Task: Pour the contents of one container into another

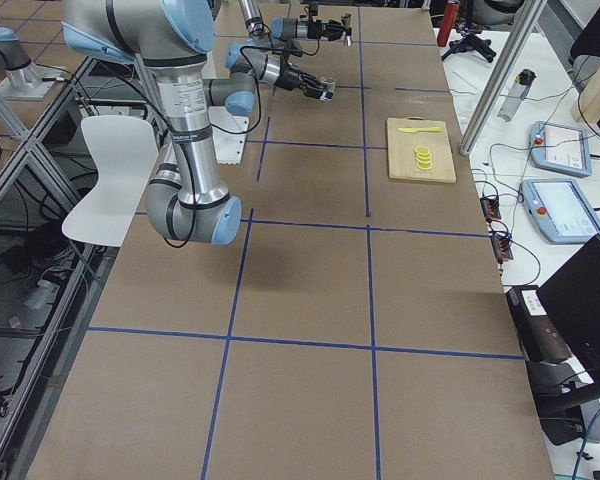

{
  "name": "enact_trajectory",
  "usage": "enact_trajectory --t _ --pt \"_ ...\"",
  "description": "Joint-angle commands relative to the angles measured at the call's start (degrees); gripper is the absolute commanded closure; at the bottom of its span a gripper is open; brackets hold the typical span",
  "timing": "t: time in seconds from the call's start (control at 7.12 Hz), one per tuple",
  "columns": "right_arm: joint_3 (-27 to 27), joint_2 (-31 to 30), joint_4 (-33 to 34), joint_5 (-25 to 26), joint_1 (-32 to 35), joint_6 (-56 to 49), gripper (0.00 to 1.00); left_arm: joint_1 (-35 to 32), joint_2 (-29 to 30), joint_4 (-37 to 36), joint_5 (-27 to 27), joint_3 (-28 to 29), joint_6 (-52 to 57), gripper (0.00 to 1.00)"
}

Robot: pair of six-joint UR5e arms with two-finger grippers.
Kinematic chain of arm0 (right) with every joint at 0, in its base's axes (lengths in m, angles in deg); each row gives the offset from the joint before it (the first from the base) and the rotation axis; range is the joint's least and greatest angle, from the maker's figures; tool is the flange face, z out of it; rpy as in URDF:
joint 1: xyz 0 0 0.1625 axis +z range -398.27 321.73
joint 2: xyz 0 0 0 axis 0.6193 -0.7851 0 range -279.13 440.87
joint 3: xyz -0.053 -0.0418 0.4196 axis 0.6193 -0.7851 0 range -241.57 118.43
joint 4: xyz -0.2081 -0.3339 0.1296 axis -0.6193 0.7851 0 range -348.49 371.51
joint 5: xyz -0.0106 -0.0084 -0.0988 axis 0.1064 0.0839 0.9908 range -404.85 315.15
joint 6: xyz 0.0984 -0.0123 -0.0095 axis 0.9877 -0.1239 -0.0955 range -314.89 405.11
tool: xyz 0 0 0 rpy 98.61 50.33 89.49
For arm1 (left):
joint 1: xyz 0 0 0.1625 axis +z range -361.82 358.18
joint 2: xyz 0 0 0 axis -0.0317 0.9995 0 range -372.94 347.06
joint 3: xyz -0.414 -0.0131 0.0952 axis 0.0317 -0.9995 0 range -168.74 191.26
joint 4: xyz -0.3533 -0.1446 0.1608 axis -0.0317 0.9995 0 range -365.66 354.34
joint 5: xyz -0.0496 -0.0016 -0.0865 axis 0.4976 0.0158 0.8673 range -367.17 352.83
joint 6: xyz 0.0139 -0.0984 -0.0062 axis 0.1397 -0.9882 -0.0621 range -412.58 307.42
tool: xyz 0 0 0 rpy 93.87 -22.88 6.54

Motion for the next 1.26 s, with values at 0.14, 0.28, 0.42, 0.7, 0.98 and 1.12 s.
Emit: enact_trajectory --t 0.14,0.28,0.42,0.7,0.98,1.12 --pt "0.00 -0.10 0.00 0.00 0.00 0.00 1.00 1.23 0.01 -1.29 1.83 1.01 2.04 1.00" --pt "0.00 -0.10 0.00 0.00 0.00 0.00 1.00 1.67 0.01 -1.30 1.84 1.27 2.67 1.00" --pt "0.00 -0.10 0.00 0.00 0.00 0.00 1.00 2.28 0.01 -1.30 1.84 2.06 2.67 1.00" --pt "0.00 -0.10 0.00 0.00 0.00 0.00 1.00 3.16 0.54 -0.86 1.67 3.03 1.54 1.00" --pt "0.00 -0.10 0.00 0.00 0.00 0.00 1.00 3.95 1.94 -0.51 1.49 5.13 -1.26 1.00" --pt "0.00 -0.10 0.00 0.00 0.09 0.00 1.00 3.96 2.82 -0.33 0.97 5.32 -1.37 1.00"
